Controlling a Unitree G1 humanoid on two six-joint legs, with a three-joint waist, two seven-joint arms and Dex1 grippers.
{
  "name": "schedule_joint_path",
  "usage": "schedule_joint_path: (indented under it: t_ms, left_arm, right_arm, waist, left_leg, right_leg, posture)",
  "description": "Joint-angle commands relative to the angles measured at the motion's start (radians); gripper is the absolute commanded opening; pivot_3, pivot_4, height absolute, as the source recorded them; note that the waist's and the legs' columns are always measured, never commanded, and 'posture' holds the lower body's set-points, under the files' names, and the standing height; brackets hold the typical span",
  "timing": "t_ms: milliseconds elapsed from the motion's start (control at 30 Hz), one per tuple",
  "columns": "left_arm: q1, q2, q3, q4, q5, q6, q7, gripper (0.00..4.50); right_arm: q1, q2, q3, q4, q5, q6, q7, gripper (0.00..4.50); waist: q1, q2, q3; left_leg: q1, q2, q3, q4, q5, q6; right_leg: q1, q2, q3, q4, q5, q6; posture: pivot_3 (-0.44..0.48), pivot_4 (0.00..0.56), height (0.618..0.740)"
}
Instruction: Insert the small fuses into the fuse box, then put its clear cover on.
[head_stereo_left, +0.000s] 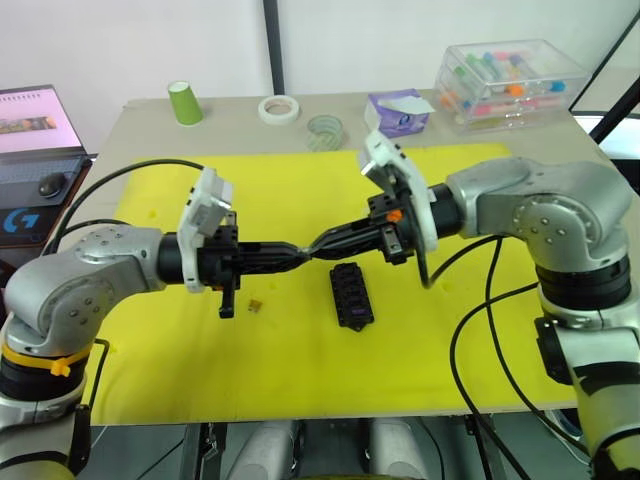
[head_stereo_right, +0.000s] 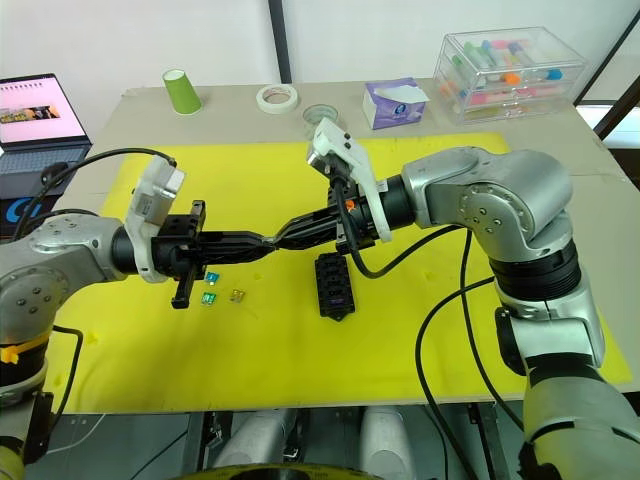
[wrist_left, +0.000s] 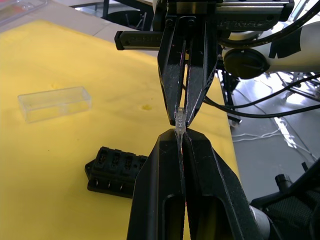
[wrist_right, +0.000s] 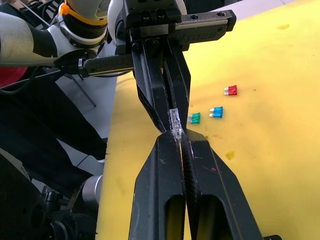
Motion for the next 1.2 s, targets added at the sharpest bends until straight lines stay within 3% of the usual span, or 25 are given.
schedule_joint_path:
  t_ms: [33,100,200,367,567,867,1200]
  left_arm:
    - [-0.012,-0.001,-0.005,-0.036,0.011,-0.024,0.006,0.0]
    - [-0.02,0.005,-0.018,-0.023,0.031,-0.006,0.032,0.0]
    - [-0.001,0.036,-0.066,-0.033,0.096,-0.028,0.007,0.69]
    - [0.093,0.059,-0.215,-0.02,0.326,-0.21,-0.049,2.46]
    - [0.156,-0.031,-0.362,0.047,0.524,-0.374,-0.035,4.47]
    - [0.147,-0.128,-0.436,0.108,0.682,-0.468,-0.004,4.47]
    - [0.135,-0.191,-0.439,0.137,0.739,-0.487,0.009,4.47]
  right_arm:
    - [-0.03,0.006,-0.028,-0.034,0.02,-0.009,0.002,0.0]
    - [-0.038,-0.014,-0.013,-0.029,-0.007,-0.022,0.007,0.0]
    - [-0.014,-0.083,0.063,-0.049,-0.118,-0.14,0.061,0.0]
    - [0.127,-0.181,0.157,-0.056,-0.352,-0.562,0.234,0.0]
    - [0.226,-0.187,0.156,0.001,-0.445,-0.73,0.31,0.0]
    - [0.307,-0.215,0.17,0.061,-0.511,-0.756,0.388,0.0]
    - [0.337,-0.2,0.162,0.082,-0.545,-0.779,0.408,0.0]
  waist:
    - [0.0,0.0,0.0]
    - [0.001,0.0,0.0]
    - [0.001,0.0,0.0]
    - [0.001,0.0,0.0]
    - [0.003,0.0,0.0]
    - [0.005,-0.001,0.0]
    - [0.007,-0.001,0.0]
  left_leg:
    - [0.0,0.0,0.0,0.0,0.0,0.0]
    - [0.0,0.0,0.0,0.0,0.0,0.0]
    - [0.0,0.0,0.0,0.0,0.0,0.0]
    - [0.0,0.0,0.001,-0.001,0.0,0.0]
    - [0.0,0.0,0.001,0.0,0.0,0.0]
    - [0.0,0.0,0.001,0.0,0.0,0.0]
    - [0.0,0.0,0.001,0.0,0.0,0.0]
  right_leg:
    - [0.0,0.0,0.0,0.0,0.0,0.0]
    - [0.0,0.0,0.0,0.0,0.0,0.0]
    - [0.0,0.0,0.0,0.0,0.0,0.0]
    - [0.0,0.0,0.0,-0.001,0.0,0.0]
    - [0.0,0.0,0.0,-0.001,0.0,0.0]
    - [0.001,0.0,0.0,-0.001,0.0,0.0]
    - [0.001,0.0,0.0,-0.001,0.0,0.0]
  posture:
    - [0.0,0.15,0.74]
    - [0.0,0.15,0.74]
    - [0.0,0.15,0.74]
    - [0.0,0.15,0.74]
    - [0.0,0.15,0.74]
    - [0.0,0.15,0.74]
    - [0.0,0.15,0.74]
